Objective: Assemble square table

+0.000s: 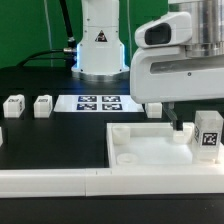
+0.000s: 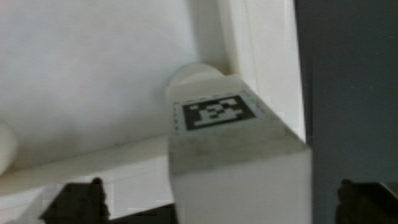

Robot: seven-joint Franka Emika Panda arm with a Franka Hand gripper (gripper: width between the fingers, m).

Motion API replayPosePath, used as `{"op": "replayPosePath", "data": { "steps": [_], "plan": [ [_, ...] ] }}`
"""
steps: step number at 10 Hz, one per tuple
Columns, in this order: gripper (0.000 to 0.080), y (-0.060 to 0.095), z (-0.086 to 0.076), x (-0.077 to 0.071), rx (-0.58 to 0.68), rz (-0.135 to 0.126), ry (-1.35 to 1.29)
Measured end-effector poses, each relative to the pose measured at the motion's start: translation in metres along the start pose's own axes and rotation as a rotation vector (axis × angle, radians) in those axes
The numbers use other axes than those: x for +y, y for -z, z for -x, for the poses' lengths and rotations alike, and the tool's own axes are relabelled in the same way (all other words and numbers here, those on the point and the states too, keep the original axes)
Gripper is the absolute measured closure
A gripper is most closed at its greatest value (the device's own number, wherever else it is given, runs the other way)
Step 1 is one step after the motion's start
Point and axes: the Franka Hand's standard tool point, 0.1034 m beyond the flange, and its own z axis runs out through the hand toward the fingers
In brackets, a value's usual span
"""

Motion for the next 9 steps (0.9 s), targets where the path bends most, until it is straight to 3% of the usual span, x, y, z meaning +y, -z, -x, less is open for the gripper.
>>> {"op": "replayPosePath", "data": {
  "steps": [2, 4, 5, 6, 9],
  "plan": [
    [0.0150, 0.0000, -0.0002, 0.0005, 0.001, -0.001, -0.012],
    [0.0430, 0.0000, -0.0001, 0.0003, 0.000, -0.002, -0.110],
    [0.0509, -0.0003, -0.0001, 0.0024, 0.000, 0.001, -0.192],
    [0.0509, -0.0004, -0.0001, 0.0030, -0.001, 0.001, -0.238],
    [0.0508, -0.0015, 0.0034, 0.0046, 0.008, 0.021, -0.713]
  ]
}}
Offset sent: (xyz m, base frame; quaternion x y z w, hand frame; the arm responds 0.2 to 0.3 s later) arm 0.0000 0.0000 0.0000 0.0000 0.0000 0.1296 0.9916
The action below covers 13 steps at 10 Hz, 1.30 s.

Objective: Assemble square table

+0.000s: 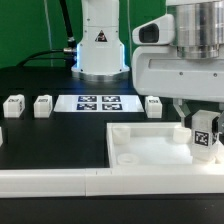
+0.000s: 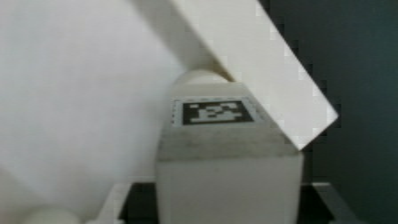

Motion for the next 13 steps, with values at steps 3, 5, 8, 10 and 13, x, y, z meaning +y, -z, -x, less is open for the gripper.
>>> {"op": "replayPosePath", "data": {
  "steps": [3, 5, 8, 10, 13],
  "plan": [
    [0.0508, -0.0006, 0.0025, 0.0024, -0.037, -0.015, -0.520],
    [0.0508, -0.0009, 0.0057, 0.0012, -0.049, -0.015, -0.705],
    [0.0508, -0.0017, 0.0073, 0.0008, -0.040, -0.011, -0.651],
    [0.0193, -0.0008, 0.0069, 0.0002, -0.021, 0.001, -0.305],
    [0.0152, -0.0013, 0.0061, 0.0010, -0.020, 0.000, -0.134]
  ]
}}
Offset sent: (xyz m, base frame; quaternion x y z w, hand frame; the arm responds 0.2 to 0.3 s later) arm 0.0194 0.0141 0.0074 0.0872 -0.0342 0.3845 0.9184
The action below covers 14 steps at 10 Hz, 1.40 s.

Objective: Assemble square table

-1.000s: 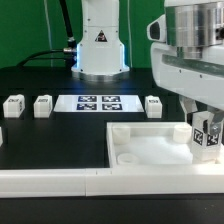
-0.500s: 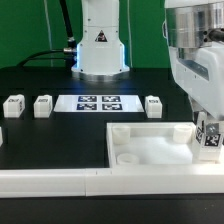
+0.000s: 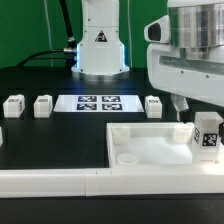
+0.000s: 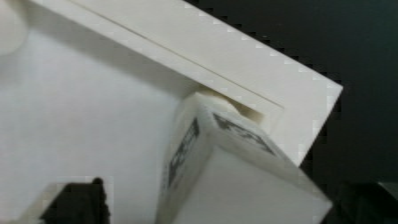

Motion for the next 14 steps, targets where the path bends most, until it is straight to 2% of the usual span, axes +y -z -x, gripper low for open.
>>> {"op": "replayPosePath", "data": {
  "steps": [1, 2, 3, 4, 5, 8, 9, 10, 11, 14],
  "plan": [
    [0.0152, 0.000, 0.000, 0.000, 0.003, 0.003, 0.093],
    [0.0151, 0.000, 0.003, -0.001, 0.030, 0.032, 0.307],
    [0.0151, -0.002, 0.005, -0.003, 0.042, 0.044, 0.521],
    [0.0151, -0.001, 0.000, -0.003, 0.046, 0.040, 0.686],
    [0.0151, -0.001, -0.004, -0.003, 0.071, 0.024, 0.761],
    [0.0197, -0.003, -0.005, -0.001, 0.081, 0.018, 0.751],
    [0.0373, -0.003, -0.005, -0.001, 0.081, 0.018, 0.749],
    [0.0373, -0.003, -0.004, -0.001, 0.080, 0.014, 0.671],
    [0.0511, -0.003, -0.004, -0.001, 0.079, 0.011, 0.607],
    [0.0511, -0.004, -0.006, -0.001, 0.072, 0.002, 0.373]
  ]
}}
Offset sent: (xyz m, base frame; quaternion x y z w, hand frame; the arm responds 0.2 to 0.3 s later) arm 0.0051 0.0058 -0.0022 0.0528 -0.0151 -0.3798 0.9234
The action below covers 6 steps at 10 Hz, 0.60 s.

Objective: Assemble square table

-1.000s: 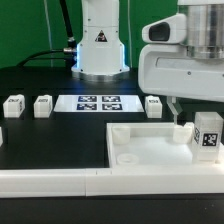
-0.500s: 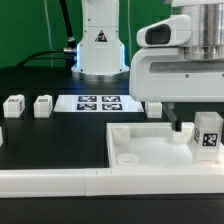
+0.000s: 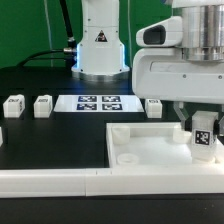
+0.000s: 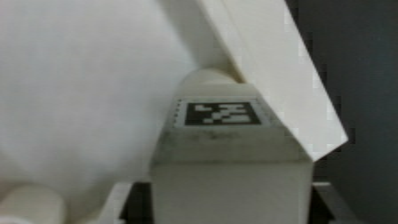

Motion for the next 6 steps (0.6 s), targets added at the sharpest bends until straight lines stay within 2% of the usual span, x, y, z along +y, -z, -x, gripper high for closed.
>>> {"op": "replayPosePath", "data": {
  "steps": [2, 5, 6],
  "plan": [
    [0.0511, 0.0010, -0.0015, 0.0024, -0.036, 0.001, -0.271],
    [0.0510, -0.0022, 0.0016, 0.0051, -0.114, -0.028, -0.826],
    [0.0509, -0.0030, 0.0027, 0.0044, -0.128, -0.028, -0.951]
  ]
}}
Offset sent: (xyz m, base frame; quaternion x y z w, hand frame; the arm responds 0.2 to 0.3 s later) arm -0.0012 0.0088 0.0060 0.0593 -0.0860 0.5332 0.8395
